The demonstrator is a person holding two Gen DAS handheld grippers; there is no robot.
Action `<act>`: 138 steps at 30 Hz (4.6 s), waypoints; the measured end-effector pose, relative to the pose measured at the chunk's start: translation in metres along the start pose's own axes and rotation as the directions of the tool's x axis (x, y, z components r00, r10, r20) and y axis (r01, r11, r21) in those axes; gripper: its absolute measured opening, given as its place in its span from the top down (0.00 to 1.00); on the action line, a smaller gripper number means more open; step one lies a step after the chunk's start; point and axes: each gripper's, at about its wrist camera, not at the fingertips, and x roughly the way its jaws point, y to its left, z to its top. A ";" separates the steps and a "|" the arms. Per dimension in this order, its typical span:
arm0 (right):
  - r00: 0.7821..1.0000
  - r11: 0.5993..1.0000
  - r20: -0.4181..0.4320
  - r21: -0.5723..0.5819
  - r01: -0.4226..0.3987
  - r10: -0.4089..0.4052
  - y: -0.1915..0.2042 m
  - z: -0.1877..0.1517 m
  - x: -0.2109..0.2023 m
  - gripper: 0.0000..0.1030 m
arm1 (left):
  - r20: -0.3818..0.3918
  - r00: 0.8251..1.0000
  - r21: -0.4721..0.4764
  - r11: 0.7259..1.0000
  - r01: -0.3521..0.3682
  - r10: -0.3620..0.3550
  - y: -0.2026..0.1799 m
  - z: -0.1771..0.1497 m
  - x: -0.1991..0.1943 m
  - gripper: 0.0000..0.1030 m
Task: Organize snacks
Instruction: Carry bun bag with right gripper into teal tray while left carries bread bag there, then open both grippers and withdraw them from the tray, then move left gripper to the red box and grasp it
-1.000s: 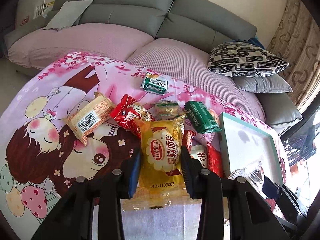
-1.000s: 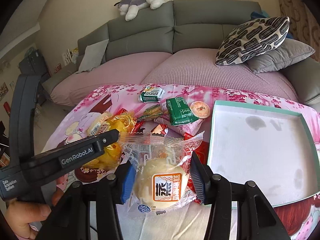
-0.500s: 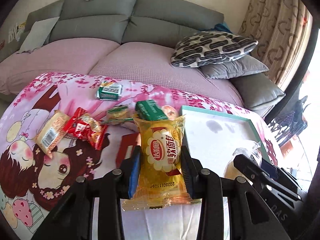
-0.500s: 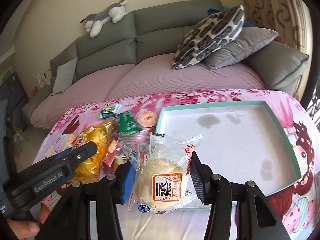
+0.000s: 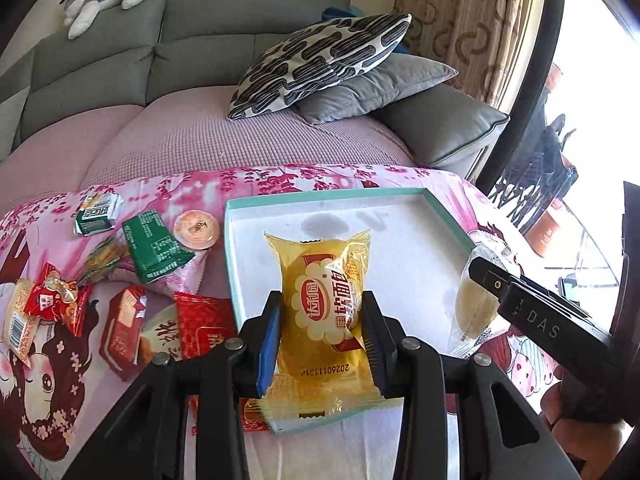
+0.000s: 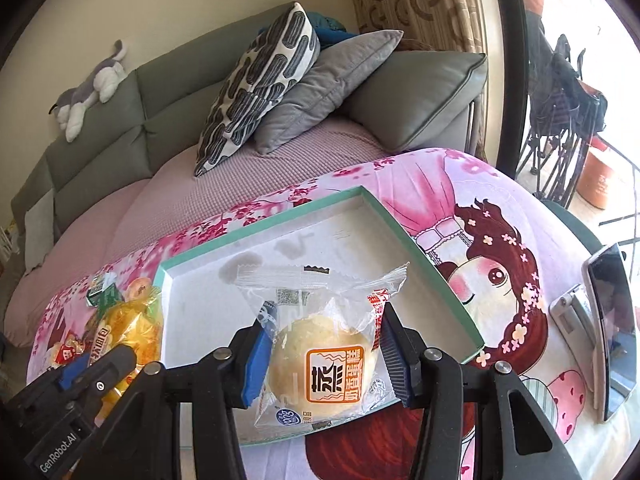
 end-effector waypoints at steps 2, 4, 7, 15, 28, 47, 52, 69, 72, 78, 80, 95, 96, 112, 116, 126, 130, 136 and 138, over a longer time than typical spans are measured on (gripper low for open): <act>1.000 1.000 -0.003 0.008 0.014 -0.014 -0.005 -0.001 0.004 0.49 | -0.019 1.000 0.010 1.000 0.002 -0.002 -0.004 -0.002 0.010 0.62; 1.000 1.000 -0.015 0.008 0.024 -0.024 -0.006 -0.002 0.009 0.49 | -0.034 0.999 0.010 1.000 0.003 -0.003 -0.006 -0.004 0.018 0.62; 0.999 0.999 -0.031 0.004 0.036 -0.036 -0.006 -0.004 0.016 0.49 | -0.062 0.998 0.000 1.000 0.007 -0.007 -0.005 -0.008 0.030 0.62; 0.995 0.996 -0.061 -0.042 0.079 -0.082 0.000 -0.007 0.023 0.44 | -0.070 0.997 -0.017 0.999 -0.030 0.029 0.000 -0.006 0.036 0.40; 0.985 0.990 -0.126 -0.088 0.109 -0.120 0.007 -0.012 0.021 0.23 | -0.080 0.986 -0.061 0.987 -0.150 0.145 0.022 -0.002 0.015 0.21; 0.981 0.986 -0.149 -0.132 0.101 -0.121 0.019 -0.018 0.008 0.23 | -0.123 0.947 -0.212 0.924 -0.317 0.296 0.075 -0.010 -0.002 0.21; 0.981 0.987 -0.155 -0.128 0.101 -0.120 0.018 -0.019 0.010 0.23 | -0.132 0.945 -0.209 0.924 -0.321 0.298 0.075 -0.010 0.001 0.21; 0.985 0.988 -0.136 -0.126 0.086 -0.104 0.017 -0.023 0.017 0.00 | -0.121 0.945 -0.252 0.912 -0.325 0.303 0.088 -0.015 0.005 0.03; 0.988 0.989 -0.124 -0.128 0.077 -0.093 0.019 -0.023 0.016 0.00 | -0.108 0.953 -0.259 0.918 -0.302 0.283 0.087 -0.015 0.005 0.03; 0.989 0.988 -0.129 -0.139 0.061 -0.079 0.023 -0.024 0.018 0.00 | -0.091 0.967 -0.277 0.926 -0.255 0.239 0.093 -0.016 0.002 0.03; 0.989 0.985 -0.128 -0.159 0.060 -0.081 0.028 -0.025 0.019 0.00 | -0.097 0.971 -0.282 0.929 -0.239 0.220 0.098 -0.017 0.002 0.03; 0.988 0.943 -0.110 -0.303 -0.136 0.107 0.113 -0.041 0.007 0.00 | -0.141 0.818 -0.382 0.732 -0.565 0.558 0.200 -0.039 -0.065 0.03; 0.987 0.937 -0.113 -0.317 -0.148 0.118 0.121 -0.043 0.006 0.00 | -0.143 0.816 -0.396 0.724 -0.566 0.560 0.205 -0.042 -0.069 0.03; 0.977 0.891 -0.167 -0.411 -0.191 0.133 0.190 -0.071 0.022 0.00 | -0.140 0.883 -0.393 0.793 -0.465 0.448 0.202 -0.036 -0.048 0.03; 0.980 0.897 -0.161 -0.406 -0.176 0.119 0.190 -0.071 0.027 0.00 | -0.157 0.902 -0.369 0.823 -0.431 0.402 0.195 -0.030 -0.031 0.03; 0.985 0.909 -0.158 -0.396 -0.130 0.072 0.185 -0.068 0.038 0.00 | -0.196 0.922 -0.295 0.876 -0.381 0.335 0.175 -0.021 0.008 0.03; 0.985 0.910 -0.162 -0.397 -0.122 0.062 0.183 -0.067 0.041 0.00 | -0.201 0.929 -0.278 0.892 -0.357 0.310 0.172 -0.020 0.019 0.09; 0.985 0.910 -0.163 -0.398 -0.116 0.055 0.182 -0.067 0.041 0.00 | -0.211 0.959 -0.316 0.915 -0.253 0.192 0.171 -0.025 0.033 0.53; 0.985 0.910 -0.164 -0.398 -0.116 0.054 0.182 -0.067 0.042 0.00 | -0.212 0.959 -0.322 0.913 -0.251 0.188 0.171 -0.025 0.033 0.59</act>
